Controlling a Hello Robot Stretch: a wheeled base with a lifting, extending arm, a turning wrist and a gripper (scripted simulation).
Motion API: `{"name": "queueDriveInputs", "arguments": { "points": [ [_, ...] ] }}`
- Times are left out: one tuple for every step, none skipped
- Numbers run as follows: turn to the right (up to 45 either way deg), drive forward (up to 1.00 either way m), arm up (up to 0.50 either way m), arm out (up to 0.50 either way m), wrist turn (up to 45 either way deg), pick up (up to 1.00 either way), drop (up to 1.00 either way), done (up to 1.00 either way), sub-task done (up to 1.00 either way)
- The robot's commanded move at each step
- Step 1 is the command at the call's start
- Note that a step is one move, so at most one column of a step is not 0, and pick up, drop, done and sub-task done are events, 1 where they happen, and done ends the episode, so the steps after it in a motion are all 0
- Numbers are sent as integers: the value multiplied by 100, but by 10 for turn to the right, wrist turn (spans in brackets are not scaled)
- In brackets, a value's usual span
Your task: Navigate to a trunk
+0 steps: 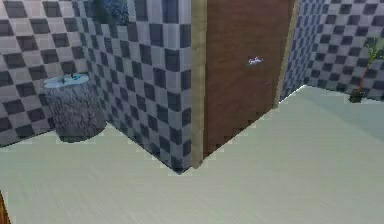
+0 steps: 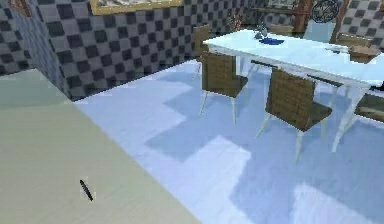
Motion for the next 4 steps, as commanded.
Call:
{"name": "queueDriveInputs", "arguments": {
  "points": [
    [-30, 0, 0, 0, 0, 0, 0, 0, 0],
    [0, 75, 0, 0, 0, 0, 0, 0, 0],
    [-390, 0, 0, 0, 0, 0, 0, 0, 0],
    [0, 75, 0, 0, 0, 0, 0, 0, 0]
  ]
}}
